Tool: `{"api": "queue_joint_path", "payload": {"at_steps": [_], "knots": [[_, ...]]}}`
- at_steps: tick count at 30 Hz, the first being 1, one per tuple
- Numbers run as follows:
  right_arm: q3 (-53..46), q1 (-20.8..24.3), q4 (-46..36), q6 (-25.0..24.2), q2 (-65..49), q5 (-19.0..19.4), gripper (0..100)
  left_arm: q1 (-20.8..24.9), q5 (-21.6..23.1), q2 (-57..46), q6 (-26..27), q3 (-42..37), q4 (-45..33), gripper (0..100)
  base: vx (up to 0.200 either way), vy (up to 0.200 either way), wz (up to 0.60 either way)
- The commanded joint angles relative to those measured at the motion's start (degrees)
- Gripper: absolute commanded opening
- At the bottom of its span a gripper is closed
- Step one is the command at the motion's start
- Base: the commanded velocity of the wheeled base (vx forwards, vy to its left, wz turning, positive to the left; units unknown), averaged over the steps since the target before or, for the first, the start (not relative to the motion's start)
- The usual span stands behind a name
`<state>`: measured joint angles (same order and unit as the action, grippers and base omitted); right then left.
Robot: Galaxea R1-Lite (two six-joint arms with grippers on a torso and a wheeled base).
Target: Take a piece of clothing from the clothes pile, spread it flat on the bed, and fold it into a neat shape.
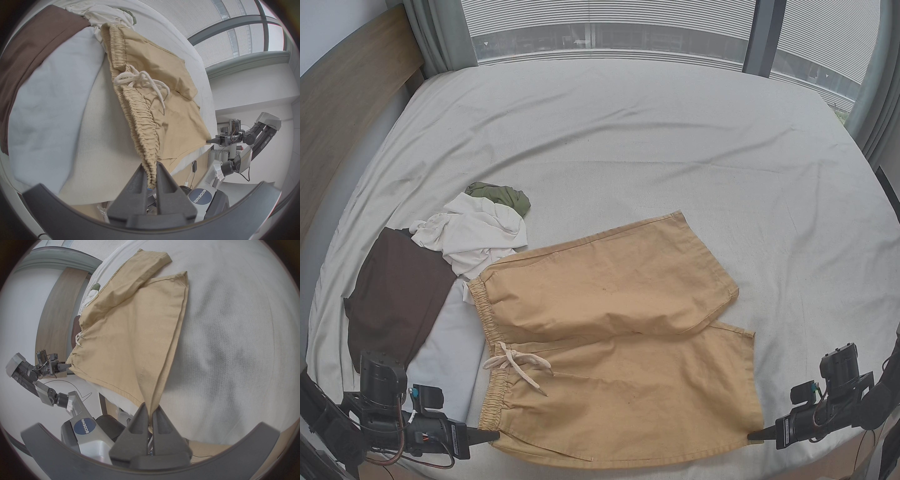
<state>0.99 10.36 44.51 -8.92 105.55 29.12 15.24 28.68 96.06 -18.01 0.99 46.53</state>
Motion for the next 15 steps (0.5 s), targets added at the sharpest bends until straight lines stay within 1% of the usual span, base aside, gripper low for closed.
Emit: {"api": "queue_joint_path", "payload": {"at_steps": [1,5,6,8,11,13,15], "knots": [[-0.4,0.4,0.1,-0.3,-6.1,0.1,0,0.1,0.1,-4.7,-0.2,-0.9,-0.1,0,0.0,0.0,0.0],[1.3,0.2,-0.5,-0.6,-10.4,0.5,0,0.1,0.1,-6.4,-0.5,-1.0,0.7,0,0.0,0.0,0.0],[2.8,0.2,-0.7,-1.3,-13.2,1.2,0,0.2,0.1,-8.3,-1.2,-1.0,0.7,0,0.0,0.0,0.0],[4.3,0.3,-0.7,-3.0,-15.4,1.7,0,0.2,0.1,-10.7,-2.6,-1.0,0.7,0,0.0,0.0,0.0],[7.2,0.6,-1.2,-6.4,-18.7,1.7,0,0.2,0.1,-15.0,-5.5,-1.0,0.6,0,0.0,0.0,0.0],[9.6,0.7,-2.8,-7.9,-20.8,1.7,0,0.3,0.0,-17.9,-7.4,-0.9,0.4,0,0.0,0.0,0.0],[11.7,0.6,-4.8,-8.5,-22.5,1.7,0,0.3,-0.1,-20.1,-7.9,-1.0,0.1,0,0.0,0.0,0.0]]}}
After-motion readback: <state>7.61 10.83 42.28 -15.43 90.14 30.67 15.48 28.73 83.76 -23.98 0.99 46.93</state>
